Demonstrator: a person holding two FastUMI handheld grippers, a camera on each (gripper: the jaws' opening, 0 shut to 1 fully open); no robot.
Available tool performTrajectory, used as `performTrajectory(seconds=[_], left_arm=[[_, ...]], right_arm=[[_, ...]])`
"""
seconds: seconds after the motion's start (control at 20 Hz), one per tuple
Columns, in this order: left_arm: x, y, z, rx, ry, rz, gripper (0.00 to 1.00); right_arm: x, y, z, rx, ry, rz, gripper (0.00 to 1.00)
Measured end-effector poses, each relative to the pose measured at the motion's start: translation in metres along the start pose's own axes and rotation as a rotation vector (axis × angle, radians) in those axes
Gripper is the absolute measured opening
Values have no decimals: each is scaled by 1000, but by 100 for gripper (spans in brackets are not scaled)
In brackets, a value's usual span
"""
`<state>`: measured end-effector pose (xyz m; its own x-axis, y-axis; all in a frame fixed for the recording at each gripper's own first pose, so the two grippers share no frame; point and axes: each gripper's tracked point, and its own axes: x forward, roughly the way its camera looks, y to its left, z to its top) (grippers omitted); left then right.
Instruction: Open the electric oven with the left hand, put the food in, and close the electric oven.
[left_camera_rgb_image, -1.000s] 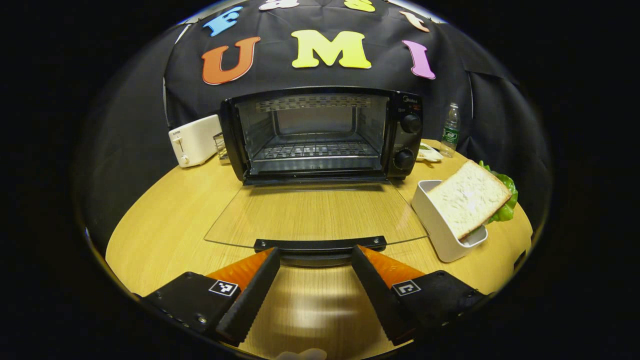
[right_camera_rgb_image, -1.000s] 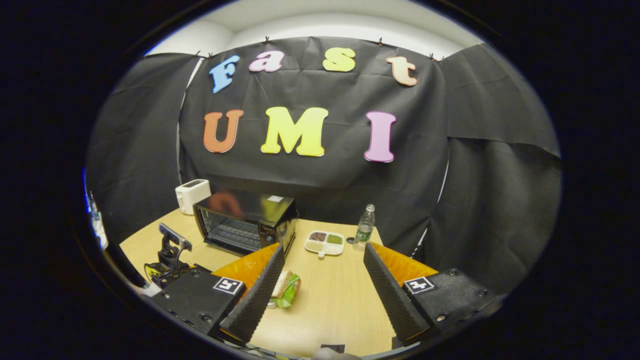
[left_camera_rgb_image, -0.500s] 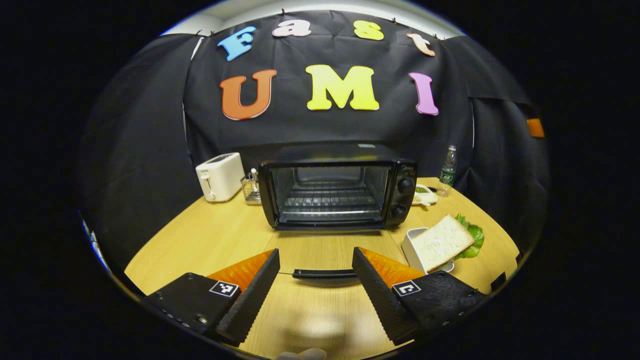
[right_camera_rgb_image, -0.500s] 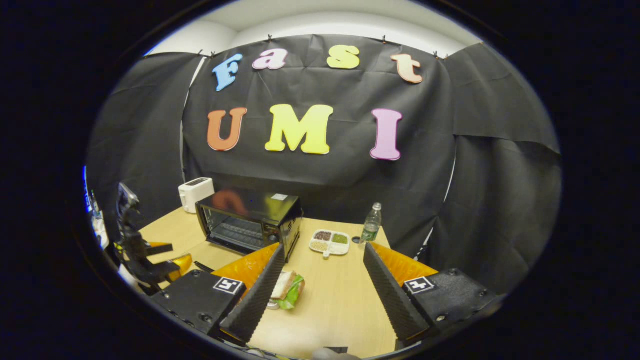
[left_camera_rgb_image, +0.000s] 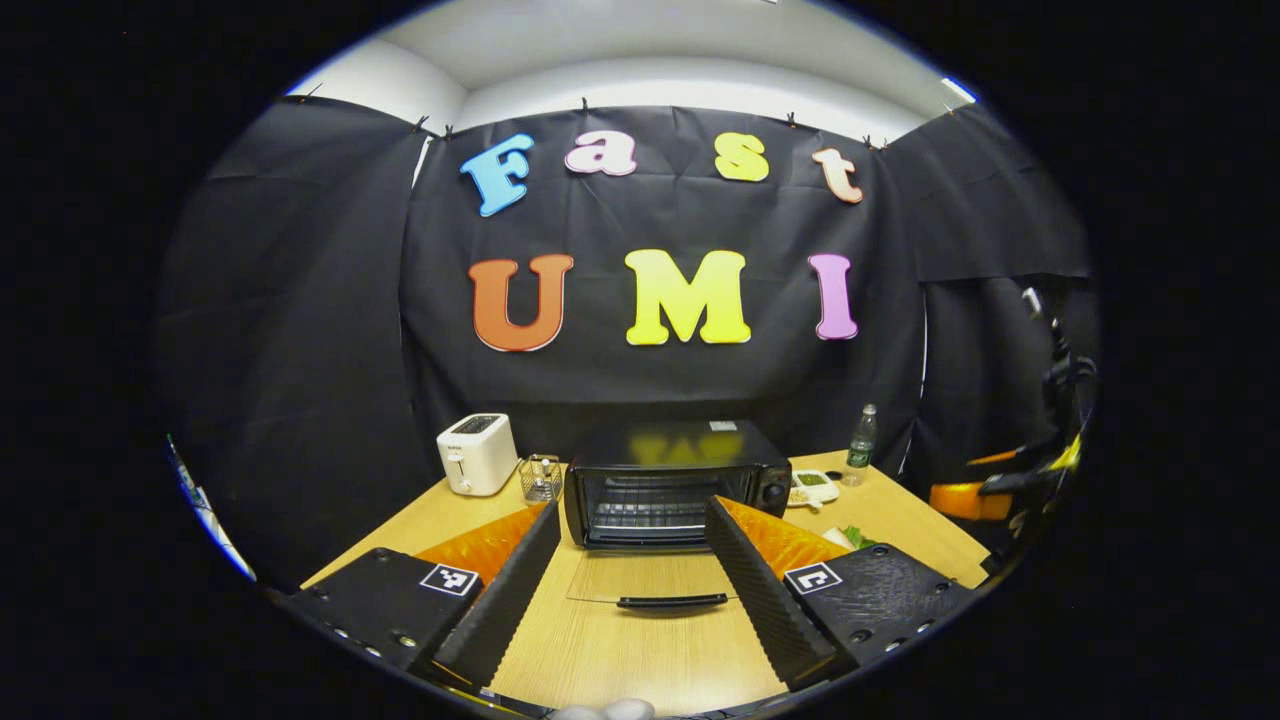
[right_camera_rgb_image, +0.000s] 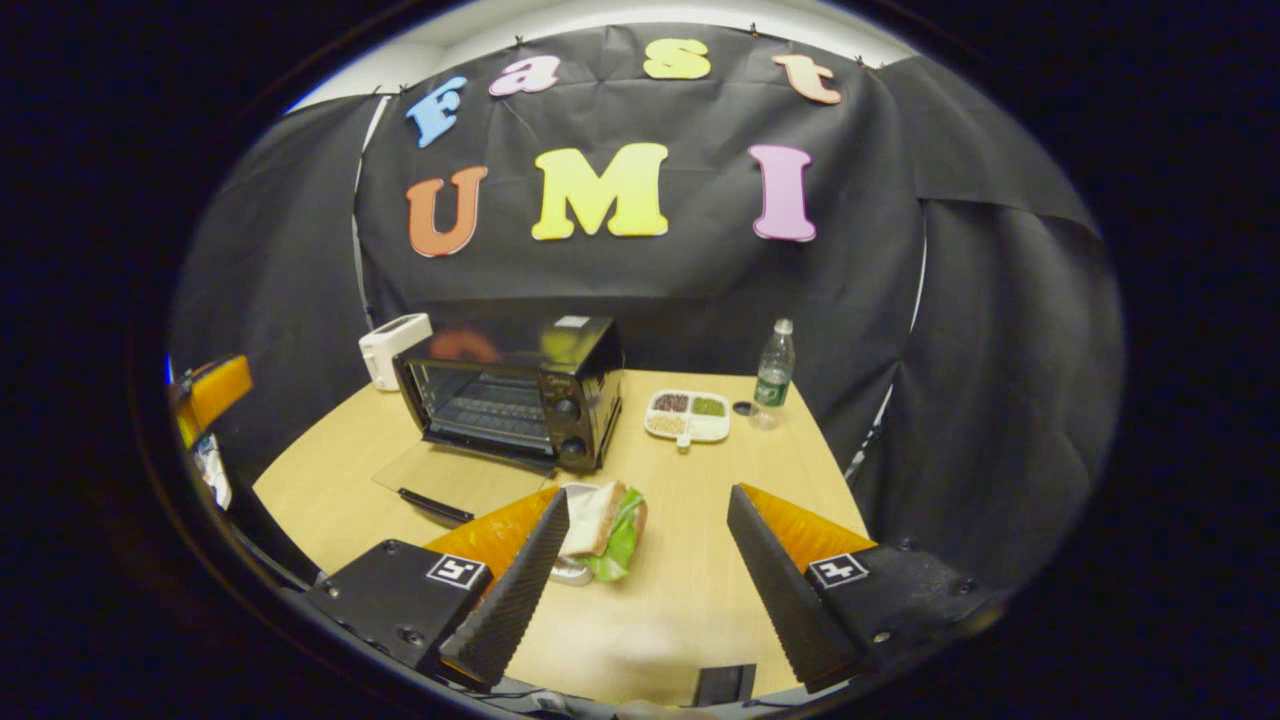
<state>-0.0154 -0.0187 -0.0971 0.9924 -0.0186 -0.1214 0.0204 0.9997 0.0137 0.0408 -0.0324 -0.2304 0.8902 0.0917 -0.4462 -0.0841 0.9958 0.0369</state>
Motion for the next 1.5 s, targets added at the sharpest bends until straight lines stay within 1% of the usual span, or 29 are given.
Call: performTrajectory(seconds=[0.15,0.2,0.25,0.35,0.5,0.55,0.6,0.65,0.85,0.9,0.95,1.0,1.1,1.15,1.2,1.35,1.4,1.45,1.5], left_arm=[[-20,5,23,6,-54,3,95],[-24,7,27,4,-61,2,96],[-28,9,29,-1,-66,6,96],[-35,11,32,-13,-65,9,95],[-37,22,36,-14,-70,38,95],[-37,22,36,-16,-66,42,96],[-37,23,36,-17,-63,50,96],[-37,24,36,-14,-59,54,95],[-33,24,39,-1,-54,82,95],[-31,21,41,-5,-53,85,95],[-28,20,41,-6,-54,95,96],[-24,20,41,-7,-50,105,96],[-21,17,38,-16,-41,120,96],[-18,16,37,-19,-33,127,96],[-17,14,37,-20,-28,131,95],[-12,9,35,-17,-20,144,95],[-10,8,35,-18,-18,146,95],[-9,6,35,-20,-16,147,95],[-9,5,35,-20,-13,148,95]], right_arm=[[15,5,-26,23,56,10,98],[20,6,-32,23,66,13,100],[27,9,-40,22,87,19,97],[40,15,-49,37,113,42,97],[65,19,-60,66,159,70,97],[73,18,-65,69,178,69,100],[81,18,-69,80,201,77,96],[90,23,-71,98,219,100,96],[125,22,-76,137,287,132,94],[130,25,-77,149,296,156,93],[134,28,-78,155,317,174,99],[138,28,-78,161,330,188,92],[145,31,-78,161,349,219,91],[147,33,-78,169,362,234,87],[150,36,-77,182,374,259,86],[152,40,-76,234,407,308,72],[151,42,-74,263,417,329,71],[151,44,-74,291,426,340,65],[151,45,-71,311,425,348,62]])
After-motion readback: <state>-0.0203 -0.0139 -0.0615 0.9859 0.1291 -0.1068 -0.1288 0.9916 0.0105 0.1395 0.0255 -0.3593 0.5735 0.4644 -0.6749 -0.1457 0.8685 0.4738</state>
